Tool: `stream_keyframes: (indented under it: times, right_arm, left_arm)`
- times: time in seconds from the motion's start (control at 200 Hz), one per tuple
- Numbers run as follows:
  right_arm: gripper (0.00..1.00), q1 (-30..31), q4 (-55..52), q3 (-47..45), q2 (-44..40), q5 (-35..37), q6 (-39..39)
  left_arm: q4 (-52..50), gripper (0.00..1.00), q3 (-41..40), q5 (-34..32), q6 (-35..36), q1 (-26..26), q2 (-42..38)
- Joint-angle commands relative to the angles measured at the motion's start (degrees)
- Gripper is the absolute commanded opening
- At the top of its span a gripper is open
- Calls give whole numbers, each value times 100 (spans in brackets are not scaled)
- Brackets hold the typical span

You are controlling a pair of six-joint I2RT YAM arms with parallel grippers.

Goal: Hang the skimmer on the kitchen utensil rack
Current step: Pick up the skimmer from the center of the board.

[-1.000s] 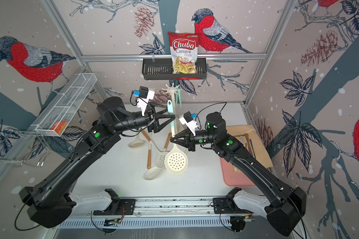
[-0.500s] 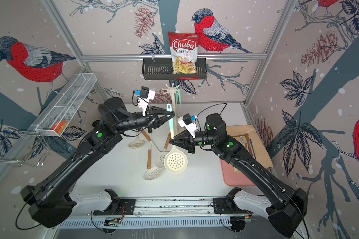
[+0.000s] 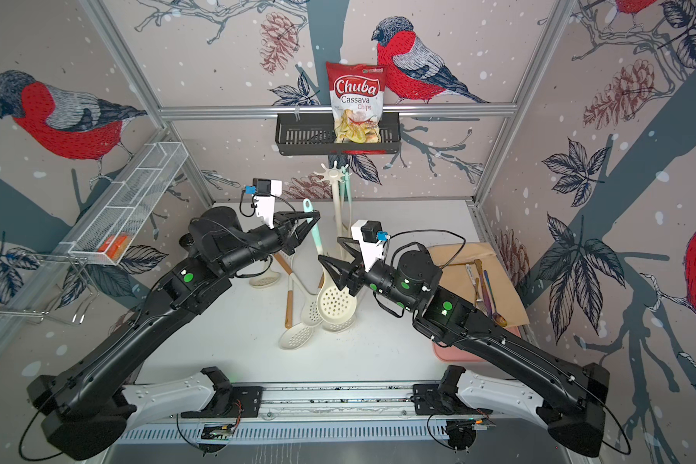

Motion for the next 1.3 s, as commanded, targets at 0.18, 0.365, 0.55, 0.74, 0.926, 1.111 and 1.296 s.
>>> stream_keyframes:
  times: [0.18,0.365,0.55,0.74,0.926,1.111,1.296]
  right_arm:
    - [64,547,431,499,768,2059,-612]
    - [56,546,676,565,1011,2286,-980]
    - [53,550,700,763,1284,2302,-1321]
    - [48,526,784,880,1527,2331,-1510]
    - [43,486,833,923,1647,2274,-1572]
    - [37,473,920,926,1668,2244,-1626]
    - [12,473,1047,801,1559,2051,-1603]
  left_arm:
    - [393,0,-58,-614,-306,-174,-53]
    - [329,0,-71,-710,-314,-235,-35]
    - [277,0,-57,-757,-347,-253,2]
    - [229,0,-23,-757,-358,-271,50]
    - [209,0,-42,-757,-398,-279,53]
    - [132,0,-51,-814,-409,-279,53]
    - [129,0,-76,-810,-386,-279,35]
